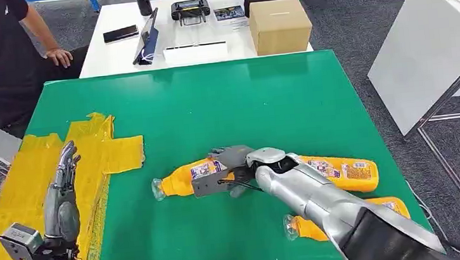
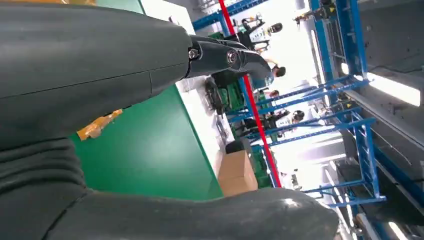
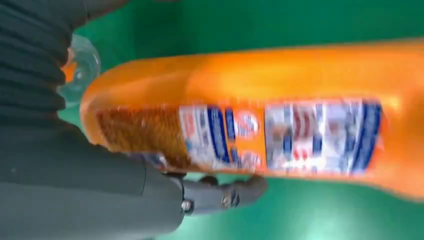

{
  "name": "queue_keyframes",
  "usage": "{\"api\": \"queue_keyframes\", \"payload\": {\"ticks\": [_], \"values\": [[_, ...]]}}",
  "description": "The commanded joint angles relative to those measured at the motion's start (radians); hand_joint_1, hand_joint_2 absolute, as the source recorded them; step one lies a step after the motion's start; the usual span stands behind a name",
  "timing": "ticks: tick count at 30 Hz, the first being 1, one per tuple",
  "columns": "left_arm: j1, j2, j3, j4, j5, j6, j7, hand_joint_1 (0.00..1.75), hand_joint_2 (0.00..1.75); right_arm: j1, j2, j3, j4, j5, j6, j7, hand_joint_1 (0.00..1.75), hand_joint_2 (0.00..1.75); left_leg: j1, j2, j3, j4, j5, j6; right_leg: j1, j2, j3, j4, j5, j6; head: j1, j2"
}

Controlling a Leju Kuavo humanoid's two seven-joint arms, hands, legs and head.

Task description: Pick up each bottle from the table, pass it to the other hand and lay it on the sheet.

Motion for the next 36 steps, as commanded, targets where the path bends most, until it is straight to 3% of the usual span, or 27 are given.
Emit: {"api": "queue_keyframes", "payload": {"ticks": [1, 2, 13, 20, 25, 28, 32, 34, 36], "values": [[-0.095, -0.021, -0.034, 0.123, 0.000, -0.014, 0.003, 0.00, 0.00, -0.009, 0.027, 0.173, 0.190, 0.045, 0.042, -0.008, 0.96, 1.75, 0.000, -0.002, 0.001, -0.001, 0.001, 0.000, 0.000, -0.002, 0.002, -0.001, 0.000, -0.001, 0.000, 0.000], [-0.101, -0.024, -0.036, 0.133, 0.003, -0.015, 0.003, 0.00, 0.00, -0.004, 0.033, 0.194, 0.210, 0.059, 0.052, -0.002, 1.75, 1.75, 0.002, -0.004, 0.000, -0.001, 0.002, -0.001, 0.002, -0.004, 0.002, -0.003, 0.001, -0.002, 0.000, 0.000], [-0.111, -0.034, -0.012, 0.156, 0.018, -0.034, 0.003, 0.00, 0.00, 0.040, 0.063, 0.194, 0.250, 0.057, 0.012, 0.022, 1.75, 1.75, 0.001, 0.004, 0.010, -0.001, 0.000, -0.001, 0.001, 0.002, 0.007, -0.002, 0.002, -0.005, 0.000, 0.000], [-0.107, -0.037, -0.002, 0.153, 0.015, -0.033, 0.003, 0.00, 0.00, 0.050, 0.072, 0.167, 0.257, 0.042, -0.028, 0.048, 1.75, 1.75, 0.002, 0.003, 0.009, -0.003, 0.003, -0.001, 0.003, 0.001, -0.003, -0.004, 0.004, -0.005, 0.000, 0.000], [-0.107, -0.037, -0.002, 0.153, 0.015, -0.033, 0.003, 0.00, 0.00, 0.050, 0.072, 0.167, 0.257, 0.042, -0.028, 0.048, 1.75, 1.75, 0.001, 0.005, 0.015, -0.001, 0.000, -0.001, 0.001, 0.003, 0.011, -0.001, 0.002, -0.004, 0.000, 0.000], [-0.096, -0.042, 0.017, 0.146, 0.009, -0.029, 0.003, 0.00, 0.00, 0.060, 0.081, 0.104, 0.251, 0.006, -0.117, 0.077, 1.75, 1.75, 0.002, 0.003, 0.012, -0.002, 0.003, -0.001, 0.002, 0.001, 0.007, -0.003, 0.004, -0.005, 0.000, 0.000], [-0.029, -0.053, 0.080, 0.077, 0.012, -0.055, 0.003, 0.00, 0.00, 0.084, 0.093, -0.070, 0.159, -0.074, -0.358, 0.057, 1.75, 1.75, 0.001, 0.007, 0.013, -0.002, 0.001, -0.001, 0.002, 0.005, 0.003, -0.002, 0.004, -0.005, 0.000, 0.000], [0.003, -0.064, 0.108, 0.040, 0.016, -0.073, 0.008, 0.00, 0.00, 0.134, 0.079, -0.188, 0.038, -0.114, -0.464, 0.007, 1.75, 1.75, 0.001, 0.009, 0.011, -0.001, 0.001, -0.002, 0.002, 0.007, 0.008, -0.001, 0.004, -0.005, 0.000, 0.000], [0.029, -0.085, 0.143, 0.011, 0.076, -0.119, 0.068, 0.00, 0.00, 0.245, 0.051, -0.323, -0.189, -0.149, -0.540, -0.039, 1.75, 1.75, 0.002, 0.009, 0.010, -0.001, 0.001, -0.002, 0.003, 0.007, 0.007, -0.001, 0.005, -0.007, 0.000, 0.000]]}}
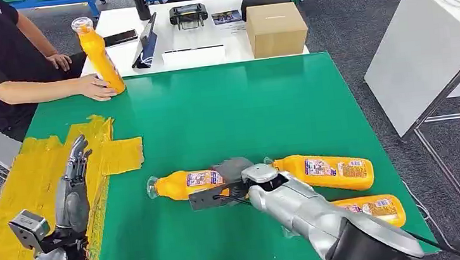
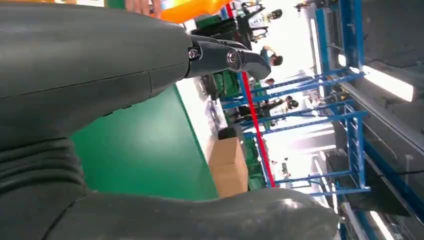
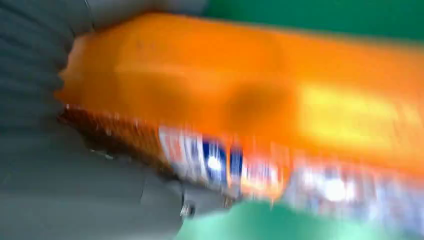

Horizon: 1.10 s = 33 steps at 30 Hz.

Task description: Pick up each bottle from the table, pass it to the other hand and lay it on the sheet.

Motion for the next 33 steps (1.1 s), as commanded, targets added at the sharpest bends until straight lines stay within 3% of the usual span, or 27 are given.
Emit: {"api": "queue_keyframes", "payload": {"ticks": [1, 2, 4, 11, 12, 17, 24, 28, 33], "values": [[0.086, -0.063, 0.139, -0.088, 0.075, -0.093, 0.077, 0.00, 0.00, 0.243, -0.061, -0.418, -0.459, -0.096, -0.258, -0.097, 1.75, 1.75, 0.001, 0.001, -0.004, 0.000, 0.000, 0.000, 0.001, 0.001, -0.003, -0.001, 0.000, -0.001, 0.000, 0.000], [0.094, -0.073, 0.145, -0.099, 0.109, -0.114, 0.106, 0.00, 0.00, 0.302, -0.073, -0.470, -0.579, -0.101, -0.269, -0.114, 1.75, 1.75, 0.002, 0.001, -0.007, 0.000, 0.000, 0.000, 0.002, 0.001, -0.005, -0.001, 0.001, -0.001, 0.000, 0.000], [0.097, -0.079, 0.149, -0.104, 0.144, -0.126, 0.131, 0.00, 0.00, 0.330, -0.085, -0.492, -0.653, -0.073, -0.230, -0.100, 1.75, 1.75, 0.001, -0.001, -0.008, 0.000, 0.000, 0.000, 0.001, -0.001, -0.006, -0.001, 0.000, 0.000, 0.000, 0.000], [0.092, -0.089, 0.166, -0.088, 0.144, -0.101, 0.149, 0.00, 0.00, 0.413, -0.052, -0.555, -0.753, -0.065, -0.239, -0.153, 1.75, 1.75, 0.001, -0.005, -0.017, 0.001, 0.000, 0.000, 0.001, -0.004, -0.014, 0.000, -0.001, 0.000, 0.000, 0.000], [0.092, -0.094, 0.168, -0.088, 0.150, -0.096, 0.163, 0.00, 1.75, 0.440, -0.047, -0.571, -0.795, -0.077, -0.259, -0.176, 1.75, 1.75, 0.001, -0.005, -0.017, 0.000, 0.000, 0.000, 0.001, -0.004, -0.015, -0.001, -0.001, 0.000, 0.000, 0.000], [0.127, -0.105, 0.118, -0.108, 0.305, -0.153, 0.284, 0.00, 1.75, 0.543, -0.032, -0.573, -0.973, -0.100, -0.281, -0.230, 1.75, 1.75, 0.002, -0.007, -0.018, 0.002, -0.001, 0.000, 0.002, -0.006, -0.014, 0.000, -0.002, -0.001, 0.000, 0.000], [0.141, -0.103, 0.094, -0.116, 0.367, -0.170, 0.326, 0.00, 1.75, 0.539, -0.027, -0.551, -0.964, -0.099, -0.275, -0.233, 1.75, 1.75, 0.001, -0.004, -0.019, 0.001, -0.001, 0.000, 0.002, -0.003, -0.017, 0.000, -0.001, -0.001, 0.000, 0.000], [0.182, -0.109, 0.014, -0.148, 0.476, -0.213, 0.389, 0.00, 1.75, 0.527, -0.025, -0.464, -0.956, -0.064, -0.243, -0.222, 1.75, 1.75, 0.000, -0.002, -0.020, 0.001, 0.000, 0.000, 0.000, -0.002, -0.018, 0.000, -0.001, 0.000, 0.000, 0.000], [0.190, -0.117, -0.028, -0.188, 0.457, -0.188, 0.363, 0.00, 1.75, 0.509, -0.025, -0.438, -0.937, -0.064, -0.237, -0.211, 1.75, 1.75, 0.001, -0.002, -0.019, 0.001, -0.001, 0.000, 0.001, -0.002, -0.018, 0.000, -0.001, -0.001, 0.000, 0.000]]}}
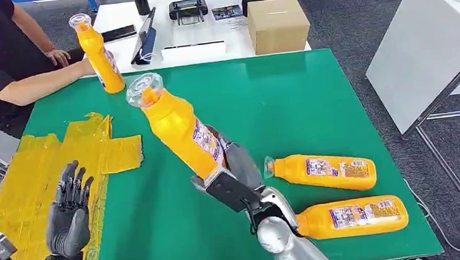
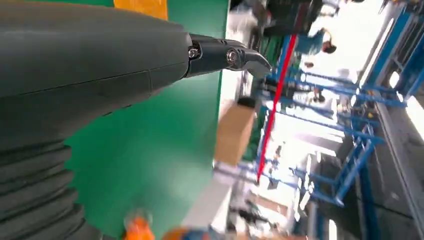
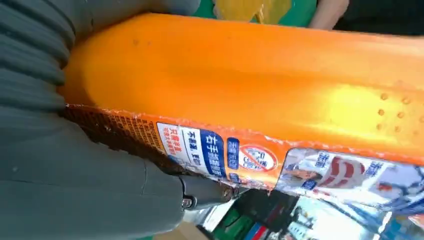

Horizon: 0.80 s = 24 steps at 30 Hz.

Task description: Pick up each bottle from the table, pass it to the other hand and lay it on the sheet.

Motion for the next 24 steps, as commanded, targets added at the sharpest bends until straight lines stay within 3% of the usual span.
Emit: {"api": "queue_keyframes", "payload": {"ticks": [1, 11, 17, 24], "values": [[0.017, -0.010, -0.099, -0.041, 0.001, 0.016, -0.005, 0.00, 1.75, -0.043, -0.015, 0.076, 0.014, 0.003, 0.013, 0.016, 1.75, 1.75, 0.000, -0.001, 0.000, 0.000, 0.000, 0.000, 0.000, -0.001, 0.000, 0.000, 0.000, 0.000, 0.000, 0.000], [0.032, -0.001, -0.168, -0.065, 0.075, -0.014, 0.018, 0.00, 1.75, -0.058, -0.011, 0.134, 0.106, 0.031, 0.049, 0.039, 1.75, 1.75, 0.001, 0.000, 0.001, 0.000, 0.000, 0.000, 0.001, 0.000, 0.001, -0.001, 0.000, -0.001, 0.000, 0.000], [0.033, 0.003, -0.210, -0.073, 0.078, 0.007, 0.022, 0.00, 1.75, -0.068, 0.065, 0.304, 0.308, 0.137, 0.067, 0.048, 1.75, 1.75, 0.001, 0.002, 0.002, -0.001, -0.001, -0.001, 0.001, 0.002, 0.002, -0.001, 0.000, -0.001, 0.000, 0.000], [0.039, 0.003, -0.216, -0.080, 0.075, 0.025, 0.021, 0.00, 1.75, -0.062, 0.074, 0.387, 0.354, 0.157, 0.087, 0.033, 1.75, 1.75, 0.001, 0.000, 0.001, -0.001, 0.000, 0.000, 0.001, 0.001, 0.001, -0.001, 0.000, -0.001, 0.000, 0.000]]}}
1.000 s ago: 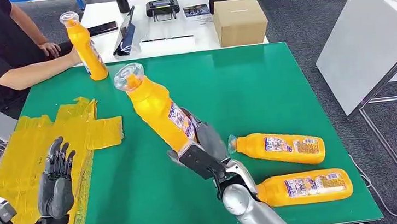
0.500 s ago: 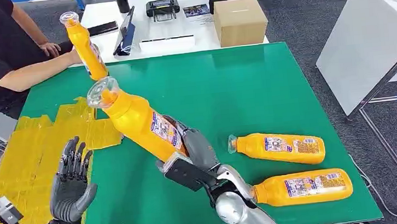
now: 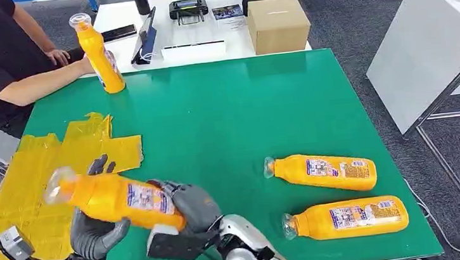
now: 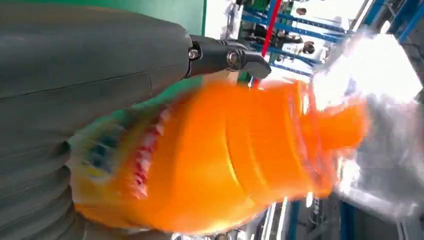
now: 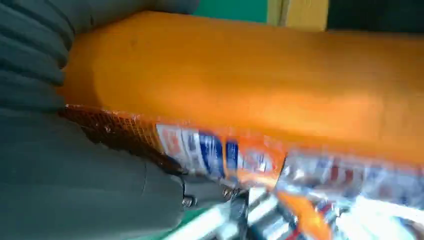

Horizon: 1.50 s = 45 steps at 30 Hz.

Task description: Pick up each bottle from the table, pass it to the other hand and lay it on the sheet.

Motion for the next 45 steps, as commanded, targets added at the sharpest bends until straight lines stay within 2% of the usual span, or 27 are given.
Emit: {"api": "queue_keyframes", "payload": {"ticks": [1, 12, 13, 14, 28, 34, 35, 36, 45], "values": [[-0.004, 0.014, -0.034, 0.007, -0.001, 0.020, 0.006, 0.00, 1.75, -0.044, 0.016, 0.156, 0.183, 0.024, 0.015, -0.016, 1.75, 1.75, 0.000, 0.001, 0.001, -0.001, 0.000, 0.000, 0.000, 0.001, 0.001, -0.001, 0.000, 0.000, 0.000, 0.000], [0.003, 0.016, -0.038, 0.003, -0.005, 0.031, 0.003, 0.00, 1.75, -0.044, 0.017, 0.163, 0.187, 0.032, 0.020, -0.018, 1.75, 1.75, 0.000, -0.001, 0.001, -0.001, 0.000, 0.000, 0.000, -0.001, 0.001, -0.001, 0.000, 0.000, 0.000, 0.000], [0.005, 0.016, -0.038, 0.001, -0.007, 0.033, 0.002, 0.98, 1.75, -0.043, 0.017, 0.162, 0.187, 0.033, 0.019, -0.018, 1.75, 1.75, 0.000, -0.001, 0.002, -0.001, 0.000, 0.000, 0.000, -0.001, 0.002, -0.001, 0.000, -0.001, 0.000, 0.000], [0.007, 0.015, -0.038, -0.003, -0.009, 0.032, -0.004, 1.75, 1.75, -0.042, 0.015, 0.163, 0.186, 0.034, 0.019, -0.019, 1.75, 1.75, 0.000, -0.001, 0.001, -0.001, 0.000, 0.000, 0.000, 0.000, 0.001, -0.001, 0.000, -0.001, 0.000, 0.000], [0.011, 0.019, -0.033, -0.008, -0.023, 0.023, -0.027, 1.75, 1.75, -0.046, 0.013, 0.145, 0.186, 0.045, 0.004, -0.010, 1.75, 1.75, 0.000, -0.001, 0.002, -0.001, 0.000, 0.000, 0.000, -0.001, 0.002, -0.001, 0.000, -0.001, 0.000, 0.000], [0.012, 0.030, -0.015, -0.009, -0.049, 0.025, -0.034, 1.75, 1.75, -0.053, -0.024, 0.112, 0.112, 0.076, -0.043, 0.032, 1.75, 1.75, 0.000, -0.002, 0.001, 0.000, 0.000, 0.000, 0.000, -0.001, 0.001, -0.001, 0.000, -0.001, 0.000, 0.000], [0.014, 0.033, -0.008, -0.013, -0.057, 0.027, -0.034, 1.75, 1.75, -0.051, -0.035, 0.105, 0.081, 0.087, -0.056, 0.039, 0.63, 1.75, 0.000, -0.001, 0.000, 0.000, 0.000, 0.000, 0.000, -0.001, 0.000, -0.001, 0.000, 0.000, 0.000, 0.000], [0.015, 0.039, -0.003, -0.014, -0.064, 0.024, -0.035, 1.75, 1.75, -0.050, -0.047, 0.097, 0.051, 0.087, -0.052, 0.043, 0.03, 1.75, 0.001, -0.002, 0.001, 0.000, 0.000, 0.000, 0.000, -0.001, 0.001, -0.001, 0.000, -0.001, 0.000, 0.000], [0.015, 0.038, 0.003, -0.013, -0.064, 0.018, -0.035, 1.75, 1.75, -0.046, -0.054, 0.095, 0.030, 0.086, -0.039, 0.052, 0.03, 1.75, 0.000, -0.001, 0.001, 0.000, 0.000, 0.000, 0.000, -0.001, 0.001, -0.001, 0.000, 0.000, 0.000, 0.000]]}}
